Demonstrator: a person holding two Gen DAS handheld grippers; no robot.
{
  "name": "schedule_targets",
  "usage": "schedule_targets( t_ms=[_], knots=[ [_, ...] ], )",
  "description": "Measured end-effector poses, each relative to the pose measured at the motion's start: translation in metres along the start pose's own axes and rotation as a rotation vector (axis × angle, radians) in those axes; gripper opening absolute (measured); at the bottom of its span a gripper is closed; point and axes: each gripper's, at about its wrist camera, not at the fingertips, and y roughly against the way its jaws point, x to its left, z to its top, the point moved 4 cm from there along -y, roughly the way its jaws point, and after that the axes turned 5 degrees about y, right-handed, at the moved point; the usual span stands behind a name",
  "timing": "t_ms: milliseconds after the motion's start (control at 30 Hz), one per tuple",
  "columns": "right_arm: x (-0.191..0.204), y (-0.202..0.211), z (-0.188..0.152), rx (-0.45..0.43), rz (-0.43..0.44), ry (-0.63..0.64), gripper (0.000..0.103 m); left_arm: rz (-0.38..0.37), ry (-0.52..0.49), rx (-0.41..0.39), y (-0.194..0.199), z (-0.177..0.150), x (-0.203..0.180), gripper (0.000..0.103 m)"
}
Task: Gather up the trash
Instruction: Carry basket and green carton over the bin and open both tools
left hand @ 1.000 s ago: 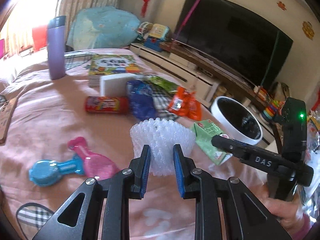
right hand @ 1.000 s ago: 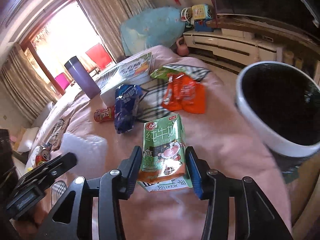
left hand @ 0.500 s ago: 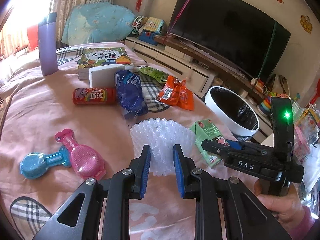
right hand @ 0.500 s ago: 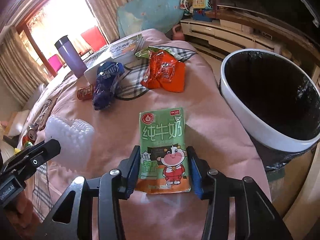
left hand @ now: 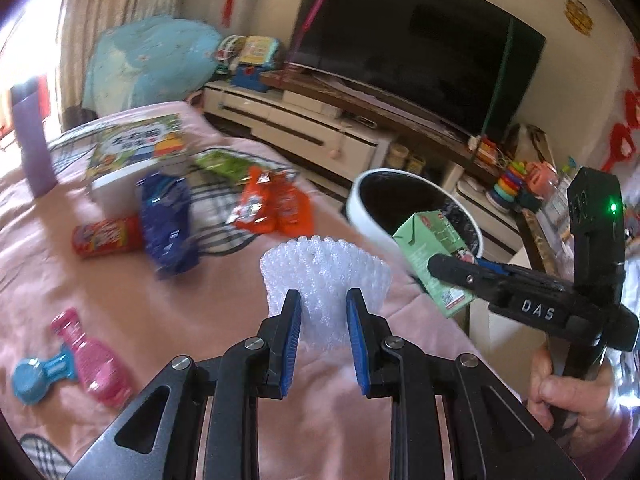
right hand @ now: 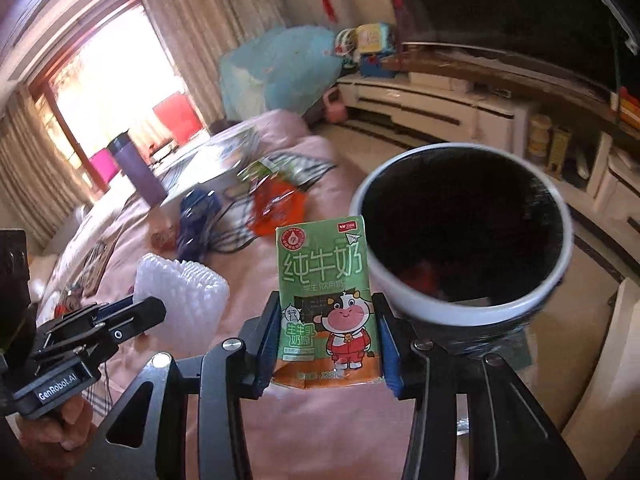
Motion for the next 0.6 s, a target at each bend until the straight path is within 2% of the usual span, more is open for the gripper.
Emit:
schedule_targets(
  t_ms=[333, 600],
  knots=[
    [-0.051, 0.018, 0.01, -0.044, -0.027, -0.074, 0.044, -0.022, -0.072, 0.023, -0.037, 0.025, -0.036, 0.022],
    [-0.072, 0.02, 0.021, -0.061, -0.018, -0.086, 0.044, -0.012, -0.113, 0.031, -0.063, 0.04, -0.059, 0.023]
  ],
)
